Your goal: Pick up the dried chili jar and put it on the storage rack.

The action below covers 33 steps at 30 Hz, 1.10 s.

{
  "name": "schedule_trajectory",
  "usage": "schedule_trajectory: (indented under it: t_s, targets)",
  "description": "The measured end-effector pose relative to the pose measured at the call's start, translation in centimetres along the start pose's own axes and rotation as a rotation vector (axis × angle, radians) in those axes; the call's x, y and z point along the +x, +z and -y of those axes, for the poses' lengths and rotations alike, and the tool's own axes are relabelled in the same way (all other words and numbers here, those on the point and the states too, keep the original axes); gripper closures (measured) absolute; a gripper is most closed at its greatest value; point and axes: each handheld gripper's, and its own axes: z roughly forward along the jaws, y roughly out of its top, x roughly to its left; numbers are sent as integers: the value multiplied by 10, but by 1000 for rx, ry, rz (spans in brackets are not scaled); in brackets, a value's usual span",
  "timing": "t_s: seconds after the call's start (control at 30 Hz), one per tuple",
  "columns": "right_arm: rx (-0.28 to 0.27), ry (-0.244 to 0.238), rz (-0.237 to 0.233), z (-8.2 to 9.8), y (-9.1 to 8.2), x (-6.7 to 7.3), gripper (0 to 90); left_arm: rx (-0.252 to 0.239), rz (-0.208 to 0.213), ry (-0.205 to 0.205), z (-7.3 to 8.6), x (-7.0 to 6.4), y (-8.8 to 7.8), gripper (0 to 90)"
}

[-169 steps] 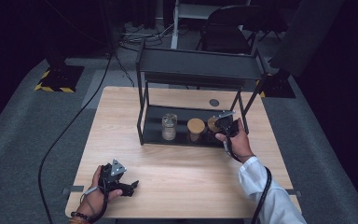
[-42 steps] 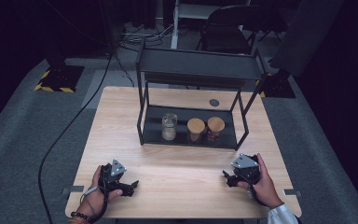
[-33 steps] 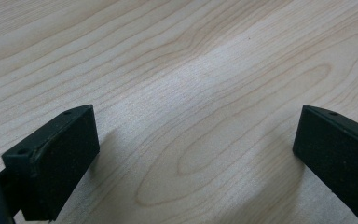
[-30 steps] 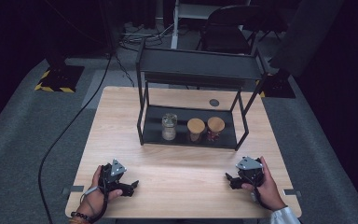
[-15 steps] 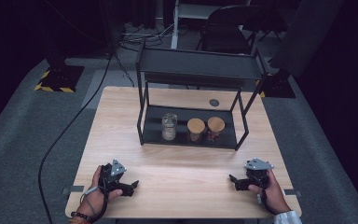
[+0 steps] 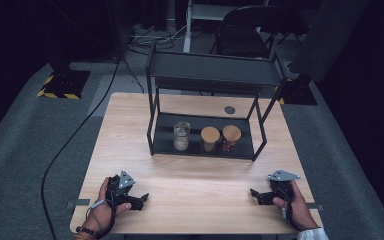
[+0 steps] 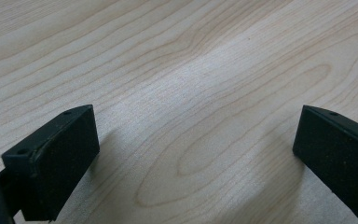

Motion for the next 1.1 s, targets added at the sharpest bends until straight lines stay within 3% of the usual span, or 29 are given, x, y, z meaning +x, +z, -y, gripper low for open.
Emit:
schedule_trajectory:
  t_s: [1.1]
  targets:
    - [1,-1,-5,-5,5,-2,0,0,1,1,0,0,0,0]
